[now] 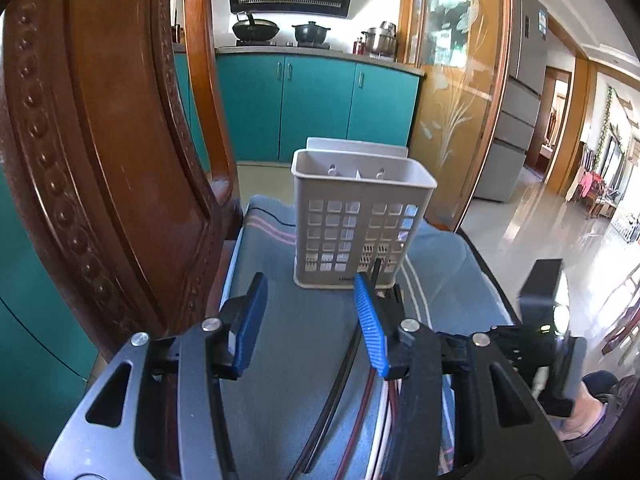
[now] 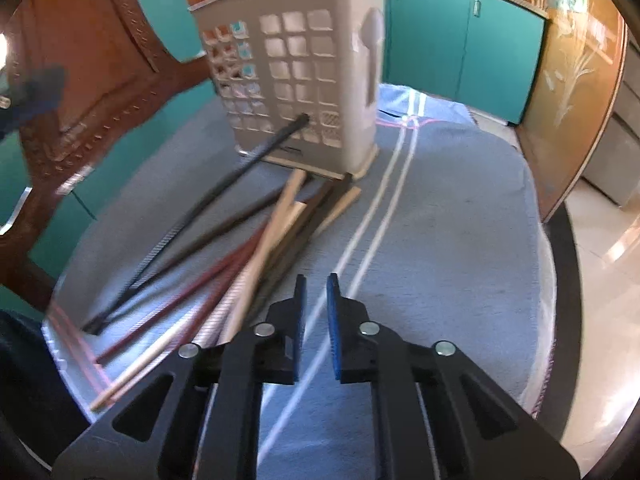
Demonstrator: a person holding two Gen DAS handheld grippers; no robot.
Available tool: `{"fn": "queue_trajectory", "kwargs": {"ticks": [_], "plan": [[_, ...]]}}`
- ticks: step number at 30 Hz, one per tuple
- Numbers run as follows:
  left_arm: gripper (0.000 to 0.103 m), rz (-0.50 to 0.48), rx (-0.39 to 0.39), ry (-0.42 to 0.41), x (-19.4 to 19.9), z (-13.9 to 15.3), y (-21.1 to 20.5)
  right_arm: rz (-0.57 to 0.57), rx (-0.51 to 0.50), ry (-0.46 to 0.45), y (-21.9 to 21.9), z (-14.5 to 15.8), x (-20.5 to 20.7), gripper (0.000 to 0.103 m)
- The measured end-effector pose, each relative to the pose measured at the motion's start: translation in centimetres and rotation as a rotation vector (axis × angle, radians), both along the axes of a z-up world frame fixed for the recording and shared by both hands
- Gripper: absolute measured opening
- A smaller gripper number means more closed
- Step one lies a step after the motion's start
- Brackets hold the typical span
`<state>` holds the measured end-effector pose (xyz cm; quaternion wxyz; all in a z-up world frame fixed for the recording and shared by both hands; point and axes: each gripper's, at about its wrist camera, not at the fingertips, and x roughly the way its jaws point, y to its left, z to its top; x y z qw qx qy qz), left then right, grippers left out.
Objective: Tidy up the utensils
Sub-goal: 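Move the right tool down toward the chopsticks while the left tool approaches the basket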
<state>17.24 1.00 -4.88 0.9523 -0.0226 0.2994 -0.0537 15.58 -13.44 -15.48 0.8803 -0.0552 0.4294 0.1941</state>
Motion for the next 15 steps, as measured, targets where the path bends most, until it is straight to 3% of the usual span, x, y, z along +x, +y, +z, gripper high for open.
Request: {"fn": "queue_trajectory", "kwargs": {"ticks": [1, 4, 15], "plan": [[0.045, 0.004, 0.009, -0.003, 0.0, 0.0, -0.1, 0.008, 0.007, -0.001, 0.1, 0.0, -0.2, 0.025], [0.045, 0.012, 0.015, -0.008, 0.0, -0.1, -0.2, 0.030, -0.013, 0.008, 1.1, -0.5, -0.4, 0.033], [0.045, 0.032, 0.006, 0.026, 0.6, -0.9, 0.1, -0.010, -0.067, 0.007, 0.9, -1.0, 0.3, 0.035]]}}
